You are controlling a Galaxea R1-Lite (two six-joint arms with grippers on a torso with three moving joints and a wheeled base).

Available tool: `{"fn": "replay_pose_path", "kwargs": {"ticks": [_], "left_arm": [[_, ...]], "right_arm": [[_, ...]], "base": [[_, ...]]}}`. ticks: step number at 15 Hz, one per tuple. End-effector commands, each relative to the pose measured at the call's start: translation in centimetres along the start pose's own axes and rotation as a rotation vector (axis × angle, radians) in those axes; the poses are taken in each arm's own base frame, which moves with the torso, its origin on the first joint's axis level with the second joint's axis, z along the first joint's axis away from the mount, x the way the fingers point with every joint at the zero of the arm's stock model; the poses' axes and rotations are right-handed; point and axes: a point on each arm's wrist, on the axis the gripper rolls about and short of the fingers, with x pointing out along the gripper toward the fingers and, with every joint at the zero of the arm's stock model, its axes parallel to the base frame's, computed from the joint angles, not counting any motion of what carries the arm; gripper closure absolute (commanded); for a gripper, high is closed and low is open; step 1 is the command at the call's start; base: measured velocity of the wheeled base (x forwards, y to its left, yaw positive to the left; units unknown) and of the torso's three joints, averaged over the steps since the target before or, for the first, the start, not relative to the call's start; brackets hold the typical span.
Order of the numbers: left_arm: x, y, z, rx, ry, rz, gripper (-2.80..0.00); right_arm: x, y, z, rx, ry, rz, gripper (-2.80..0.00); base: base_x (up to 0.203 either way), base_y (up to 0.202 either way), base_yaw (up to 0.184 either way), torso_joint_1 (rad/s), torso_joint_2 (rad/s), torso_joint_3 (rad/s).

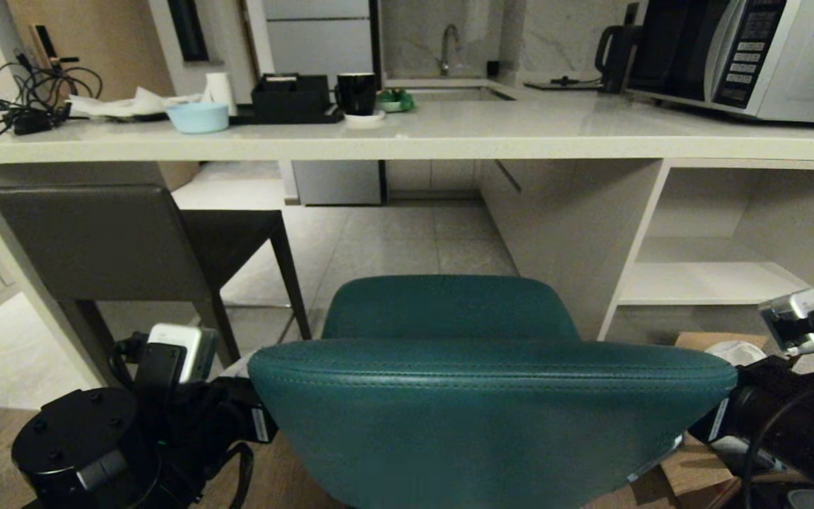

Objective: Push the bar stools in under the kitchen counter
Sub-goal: Push the blue chair back under the dining table

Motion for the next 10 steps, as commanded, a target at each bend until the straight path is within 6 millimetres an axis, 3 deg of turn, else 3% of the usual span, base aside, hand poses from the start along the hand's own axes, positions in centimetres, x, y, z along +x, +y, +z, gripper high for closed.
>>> {"fn": "replay_pose_path", "kwargs": {"ticks": [1,7,10], "left_arm": [[0.1,-0.4,-0.3,0.004,0.009,-0.021,0.0],[-0.1,-2.0,-1.2,0.017,0.042,-0.073,0.0],[0.3,-2.3,-1.2,0.018,0.041,-0.076,0.0]], "right_arm": [[1.3,0.3,0.3,-0.007,-0.006,0.023,0.0],[5.1,0.1,2.9,-0.013,-0.071,0.015,0.0],[5.9,0.1,2.5,-0.011,-0.05,-0.005,0.0]], "base": [[0.0,0.0,0.0,0.0,0.0,0.0],[0.0,0.0,0.0,0.0,0.0,0.0],[0.0,0.0,0.0,0.0,0.0,0.0]]}}
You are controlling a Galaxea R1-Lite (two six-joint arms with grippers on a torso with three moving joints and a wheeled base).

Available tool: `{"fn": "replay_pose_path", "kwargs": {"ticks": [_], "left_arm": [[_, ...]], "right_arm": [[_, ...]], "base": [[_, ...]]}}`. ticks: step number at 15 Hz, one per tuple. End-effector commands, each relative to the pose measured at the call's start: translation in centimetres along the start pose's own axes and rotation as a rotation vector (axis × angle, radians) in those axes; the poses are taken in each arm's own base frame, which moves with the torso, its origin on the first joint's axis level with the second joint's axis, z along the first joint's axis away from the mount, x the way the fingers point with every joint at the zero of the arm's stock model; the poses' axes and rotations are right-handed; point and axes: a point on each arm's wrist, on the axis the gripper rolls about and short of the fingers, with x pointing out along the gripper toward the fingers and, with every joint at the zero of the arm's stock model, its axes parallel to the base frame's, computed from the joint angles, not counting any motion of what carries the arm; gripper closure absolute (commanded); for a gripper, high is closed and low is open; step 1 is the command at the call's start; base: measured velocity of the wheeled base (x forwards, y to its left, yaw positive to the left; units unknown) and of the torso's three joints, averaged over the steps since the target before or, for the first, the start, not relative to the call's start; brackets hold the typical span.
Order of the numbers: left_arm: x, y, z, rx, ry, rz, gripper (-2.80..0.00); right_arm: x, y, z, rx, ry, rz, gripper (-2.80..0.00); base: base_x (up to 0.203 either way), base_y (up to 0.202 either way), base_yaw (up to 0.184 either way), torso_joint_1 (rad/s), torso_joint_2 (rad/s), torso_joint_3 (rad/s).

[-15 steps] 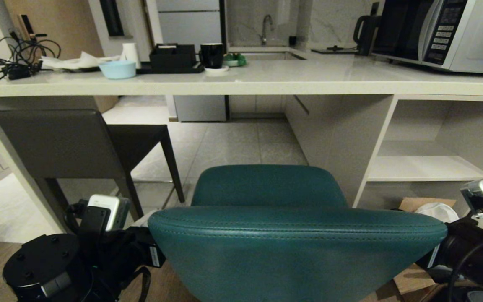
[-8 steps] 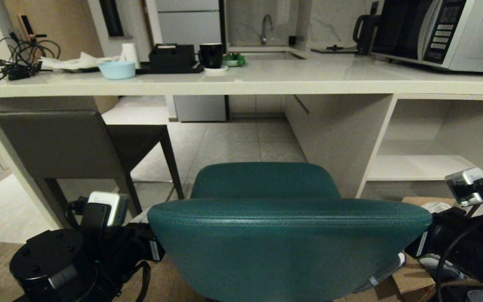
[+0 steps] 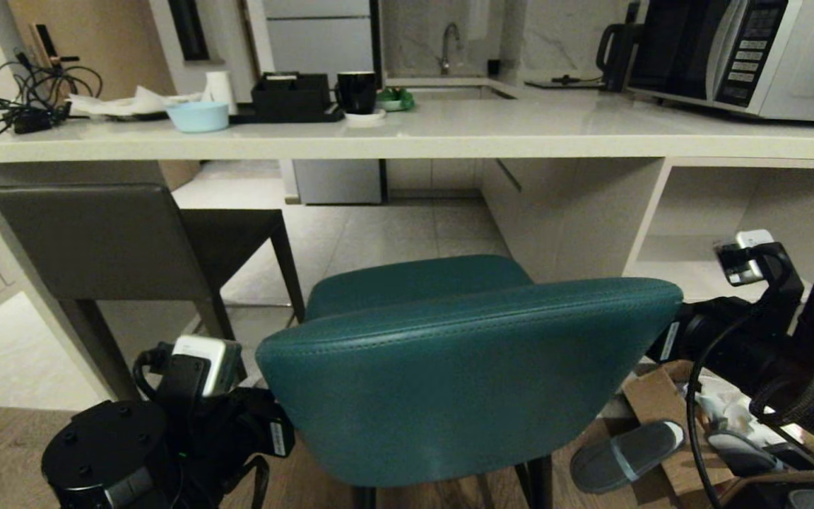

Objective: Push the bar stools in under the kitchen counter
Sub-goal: Push the blue chair back under the dining table

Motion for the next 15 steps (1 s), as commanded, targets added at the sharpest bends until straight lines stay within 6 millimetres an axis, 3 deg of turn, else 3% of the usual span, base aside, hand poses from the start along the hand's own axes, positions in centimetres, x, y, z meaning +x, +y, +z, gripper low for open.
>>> {"fn": "replay_pose_path", "kwargs": {"ticks": [1,4,8,12,15], "left_arm": [[0.6,-0.4,0.0,-0.003,-0.01,-0.001,0.0],[1.6,-0.9,0.0,-0.003,-0.013,0.0,0.0],[2.8,-1.3,1.3,0.008,-0.077,0.002,0.0],[5.8,0.1,3.2,-0.013,-0.165,0.087,0.0],[6.1,0.6,3.5,-0.016,-0.175,0.102,0.0]], "right_arm": [[0.3,0.0,-0.9,0.0,0.039,0.007,0.0],[-0.4,0.0,-2.0,0.002,0.078,0.004,0.0],[-1.7,-1.1,-2.6,0.008,0.1,-0.048,0.0],[-2.7,-1.3,-3.1,-0.019,0.118,-0.058,0.0],[-2.8,-1.4,-3.3,-0.031,0.125,-0.059,0.0]], "base": [[0.0,0.0,0.0,0.0,0.0,0.0],[0.0,0.0,0.0,0.0,0.0,0.0],[0.0,0.0,0.0,0.0,0.0,0.0],[0.0,0.0,0.0,0.0,0.0,0.0],[0.0,0.0,0.0,0.0,0.0,0.0]]}}
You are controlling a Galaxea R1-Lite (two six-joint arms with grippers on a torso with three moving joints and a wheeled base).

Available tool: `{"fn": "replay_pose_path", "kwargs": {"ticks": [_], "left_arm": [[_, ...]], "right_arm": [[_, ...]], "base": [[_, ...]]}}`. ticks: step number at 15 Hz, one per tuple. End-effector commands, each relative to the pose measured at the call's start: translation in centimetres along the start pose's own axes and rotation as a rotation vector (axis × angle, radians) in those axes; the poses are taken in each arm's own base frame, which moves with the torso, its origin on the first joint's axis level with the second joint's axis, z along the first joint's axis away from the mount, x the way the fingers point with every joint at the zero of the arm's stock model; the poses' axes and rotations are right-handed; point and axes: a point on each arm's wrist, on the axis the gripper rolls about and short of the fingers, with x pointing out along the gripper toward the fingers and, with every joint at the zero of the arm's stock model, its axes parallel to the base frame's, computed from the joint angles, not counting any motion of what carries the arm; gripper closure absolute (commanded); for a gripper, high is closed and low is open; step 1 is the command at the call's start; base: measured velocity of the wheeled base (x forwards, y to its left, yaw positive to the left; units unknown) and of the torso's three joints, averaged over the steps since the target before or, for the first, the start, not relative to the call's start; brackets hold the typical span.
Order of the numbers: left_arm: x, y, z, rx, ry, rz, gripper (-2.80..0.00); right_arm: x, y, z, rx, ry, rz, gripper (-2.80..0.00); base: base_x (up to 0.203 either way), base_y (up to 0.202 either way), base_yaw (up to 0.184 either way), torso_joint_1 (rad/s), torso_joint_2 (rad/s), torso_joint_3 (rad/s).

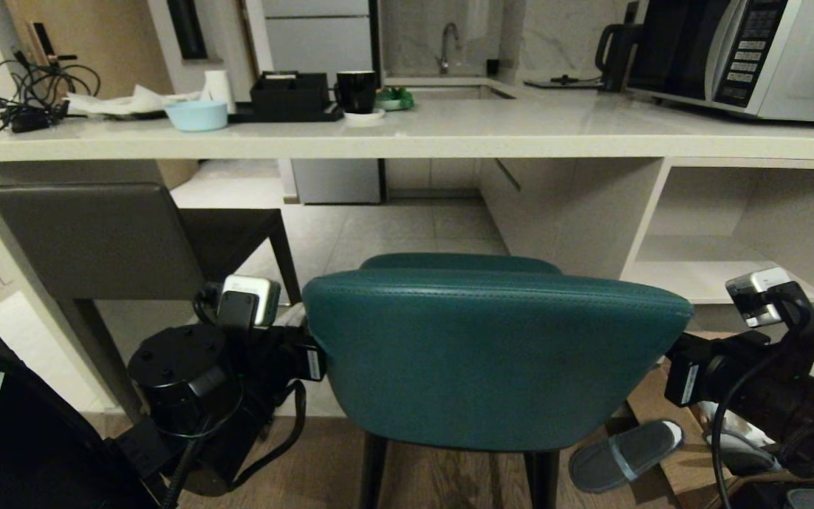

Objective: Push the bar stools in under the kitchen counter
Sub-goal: Push the blue chair back under the dining table

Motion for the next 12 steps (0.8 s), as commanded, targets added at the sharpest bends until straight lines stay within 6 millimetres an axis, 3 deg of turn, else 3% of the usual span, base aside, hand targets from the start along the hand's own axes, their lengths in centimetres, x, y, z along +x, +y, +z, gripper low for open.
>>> {"fn": "replay_pose_path", "kwargs": {"ticks": [1,4,6,12], "left_arm": [[0.4,0.4,0.5,-0.012,-0.027,0.029,0.0],[1.0,1.9,0.5,0.002,-0.024,0.065,0.0],[0.4,2.3,-0.2,0.014,0.009,0.057,0.0],[-4.8,0.5,-3.9,0.098,0.213,-0.106,0.0]], "right_arm": [[-0.1,-0.1,-0.1,0.001,0.003,-0.011,0.0],[-0.1,-0.1,-0.1,0.001,0.002,-0.011,0.0],[-0.1,-0.1,0.0,-0.006,0.001,-0.01,0.0],[0.8,0.0,1.0,-0.024,-0.033,0.003,0.0]], "base": [[0.0,0.0,0.0,0.0,0.0,0.0],[0.0,0.0,0.0,0.0,0.0,0.0],[0.0,0.0,0.0,0.0,0.0,0.0],[0.0,0.0,0.0,0.0,0.0,0.0]]}}
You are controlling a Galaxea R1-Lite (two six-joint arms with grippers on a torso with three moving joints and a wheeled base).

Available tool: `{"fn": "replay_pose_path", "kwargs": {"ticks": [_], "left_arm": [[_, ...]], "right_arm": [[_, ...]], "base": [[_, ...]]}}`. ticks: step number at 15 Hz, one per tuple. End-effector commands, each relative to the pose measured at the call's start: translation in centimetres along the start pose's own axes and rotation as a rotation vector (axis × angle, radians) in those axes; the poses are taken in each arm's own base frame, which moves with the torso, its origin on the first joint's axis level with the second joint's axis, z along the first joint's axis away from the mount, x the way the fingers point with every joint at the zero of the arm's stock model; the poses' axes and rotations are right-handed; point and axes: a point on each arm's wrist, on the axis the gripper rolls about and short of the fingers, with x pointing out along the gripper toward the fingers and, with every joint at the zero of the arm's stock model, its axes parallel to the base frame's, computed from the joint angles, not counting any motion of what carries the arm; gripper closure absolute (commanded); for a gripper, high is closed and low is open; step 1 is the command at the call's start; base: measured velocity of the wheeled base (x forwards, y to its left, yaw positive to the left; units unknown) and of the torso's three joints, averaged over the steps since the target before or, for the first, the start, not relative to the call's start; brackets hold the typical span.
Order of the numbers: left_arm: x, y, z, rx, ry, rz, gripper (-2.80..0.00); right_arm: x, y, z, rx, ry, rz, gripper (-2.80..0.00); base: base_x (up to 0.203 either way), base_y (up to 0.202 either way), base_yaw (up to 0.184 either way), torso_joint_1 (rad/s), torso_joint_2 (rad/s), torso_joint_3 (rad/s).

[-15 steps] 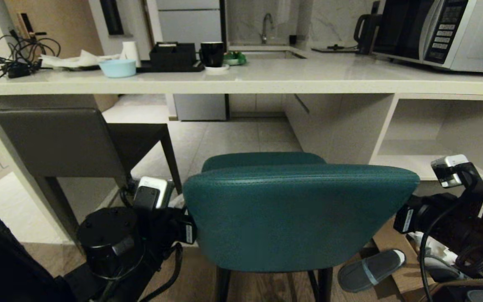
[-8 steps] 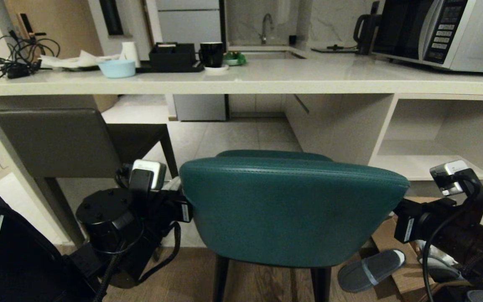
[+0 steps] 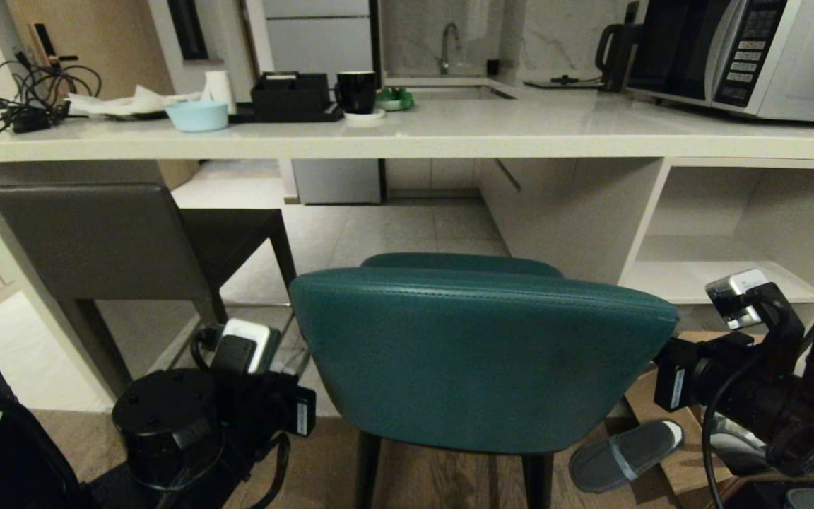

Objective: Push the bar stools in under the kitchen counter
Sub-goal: Push the blue chair back under the dining table

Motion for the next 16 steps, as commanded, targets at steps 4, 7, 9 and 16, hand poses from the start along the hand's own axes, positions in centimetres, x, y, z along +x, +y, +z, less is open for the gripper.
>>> {"fn": "replay_pose_path", "kwargs": {"ticks": [4,7,9,16], "left_arm": [[-2.2,-1.6,-1.8,0.032,0.085,-0.108,0.0],[-2.0,-1.6,-1.6,0.02,0.072,-0.097,0.0],[-1.9,-0.4,-1.0,-0.024,0.051,-0.048,0.0],[-0.2,5.2,1.7,-0.131,-0.076,0.168,0.0]], "right_arm": [[2.4,0.0,1.1,-0.003,-0.03,0.004,0.0],[3.1,0.0,1.0,-0.002,-0.023,0.002,0.0],[2.3,0.1,0.0,0.0,0.013,0.001,0.0],[2.5,-0.2,-0.3,0.003,0.018,-0.006,0.0]], "base": [[0.0,0.0,0.0,0.0,0.0,0.0],[0.0,0.0,0.0,0.0,0.0,0.0],[0.0,0.0,0.0,0.0,0.0,0.0],[0.0,0.0,0.0,0.0,0.0,0.0]]}}
